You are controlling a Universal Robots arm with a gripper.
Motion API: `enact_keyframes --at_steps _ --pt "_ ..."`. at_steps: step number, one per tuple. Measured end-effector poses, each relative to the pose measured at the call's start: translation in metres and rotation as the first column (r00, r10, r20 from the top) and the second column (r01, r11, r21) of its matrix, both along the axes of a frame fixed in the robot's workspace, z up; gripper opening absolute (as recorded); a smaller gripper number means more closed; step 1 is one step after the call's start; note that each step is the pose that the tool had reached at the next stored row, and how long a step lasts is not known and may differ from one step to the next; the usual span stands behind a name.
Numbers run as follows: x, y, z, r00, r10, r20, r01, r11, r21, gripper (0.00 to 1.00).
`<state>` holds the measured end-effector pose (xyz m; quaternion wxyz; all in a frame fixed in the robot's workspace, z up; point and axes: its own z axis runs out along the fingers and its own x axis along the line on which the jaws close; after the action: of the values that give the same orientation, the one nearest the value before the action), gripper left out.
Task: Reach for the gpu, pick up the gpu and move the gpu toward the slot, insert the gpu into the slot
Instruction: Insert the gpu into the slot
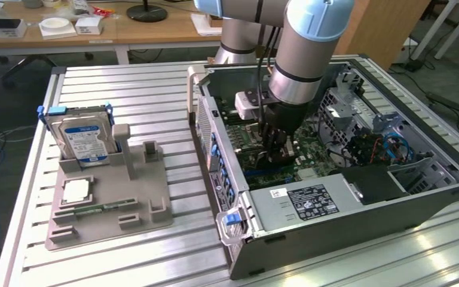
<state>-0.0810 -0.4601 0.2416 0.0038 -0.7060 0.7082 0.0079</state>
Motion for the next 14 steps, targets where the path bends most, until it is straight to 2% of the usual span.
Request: enact_keyframes --at_steps 14 --pt "0.0000 0.0019 -0.0012 1.0000 0.000 0.0001 0.000 1.0000 0.0002 0.26"
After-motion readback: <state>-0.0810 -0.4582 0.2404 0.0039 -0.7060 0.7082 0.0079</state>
